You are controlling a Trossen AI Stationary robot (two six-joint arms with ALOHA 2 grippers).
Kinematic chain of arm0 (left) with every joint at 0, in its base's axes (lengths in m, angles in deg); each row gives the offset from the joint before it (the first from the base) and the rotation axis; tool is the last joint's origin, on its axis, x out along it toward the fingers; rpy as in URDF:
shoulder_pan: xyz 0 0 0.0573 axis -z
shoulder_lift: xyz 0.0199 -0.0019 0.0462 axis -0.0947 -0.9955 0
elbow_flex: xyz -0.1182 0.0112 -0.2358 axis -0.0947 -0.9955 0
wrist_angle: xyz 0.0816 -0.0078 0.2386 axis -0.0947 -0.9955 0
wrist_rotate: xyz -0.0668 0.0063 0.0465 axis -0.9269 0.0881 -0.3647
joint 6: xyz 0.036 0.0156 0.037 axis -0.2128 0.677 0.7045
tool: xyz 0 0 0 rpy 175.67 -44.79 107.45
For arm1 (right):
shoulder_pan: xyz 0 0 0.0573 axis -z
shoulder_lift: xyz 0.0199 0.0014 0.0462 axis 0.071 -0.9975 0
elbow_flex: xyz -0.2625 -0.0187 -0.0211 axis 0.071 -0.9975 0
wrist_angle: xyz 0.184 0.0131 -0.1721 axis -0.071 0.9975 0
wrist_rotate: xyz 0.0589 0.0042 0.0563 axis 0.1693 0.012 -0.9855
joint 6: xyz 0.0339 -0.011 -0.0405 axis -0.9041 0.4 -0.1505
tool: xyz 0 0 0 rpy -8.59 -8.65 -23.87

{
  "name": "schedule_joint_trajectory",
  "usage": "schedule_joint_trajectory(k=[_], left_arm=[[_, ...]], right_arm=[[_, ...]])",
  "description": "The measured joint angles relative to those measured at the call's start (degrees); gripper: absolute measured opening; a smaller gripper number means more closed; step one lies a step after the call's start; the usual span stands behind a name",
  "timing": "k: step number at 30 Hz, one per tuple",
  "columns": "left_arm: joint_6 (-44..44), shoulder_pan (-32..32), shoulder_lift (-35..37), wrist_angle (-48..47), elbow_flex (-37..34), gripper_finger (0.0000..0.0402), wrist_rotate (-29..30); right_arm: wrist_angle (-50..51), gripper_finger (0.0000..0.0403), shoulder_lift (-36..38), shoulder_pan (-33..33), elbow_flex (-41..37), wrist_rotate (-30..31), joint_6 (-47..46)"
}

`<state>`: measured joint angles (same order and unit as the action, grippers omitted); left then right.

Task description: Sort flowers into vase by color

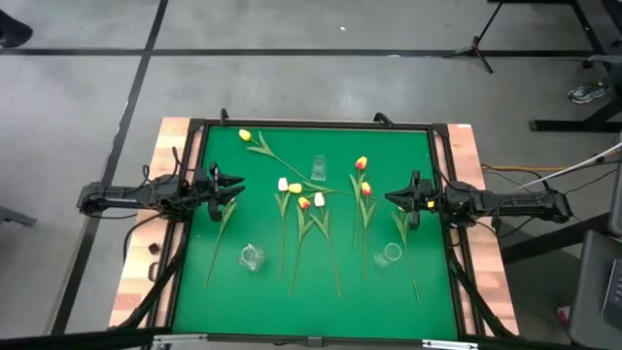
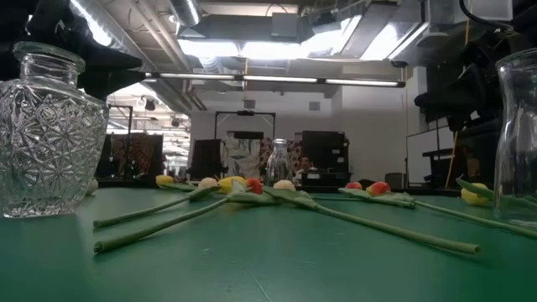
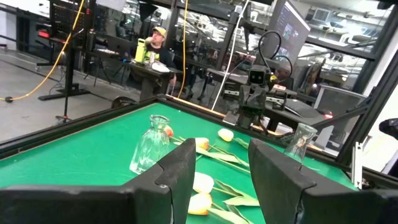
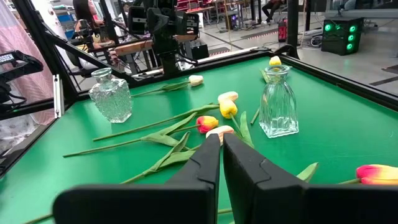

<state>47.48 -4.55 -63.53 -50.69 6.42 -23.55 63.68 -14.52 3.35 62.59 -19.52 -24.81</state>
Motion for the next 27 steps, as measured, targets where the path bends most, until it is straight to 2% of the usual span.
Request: schedule_joint_trajectory(k=[27], left_arm=[[-0.07,0.0,0.0,0.98,-0.02,0.0145,-0.05]], right_arm=[[0.0,0.0021,-0.02,-0.02,-0.02,0.0,0.0]])
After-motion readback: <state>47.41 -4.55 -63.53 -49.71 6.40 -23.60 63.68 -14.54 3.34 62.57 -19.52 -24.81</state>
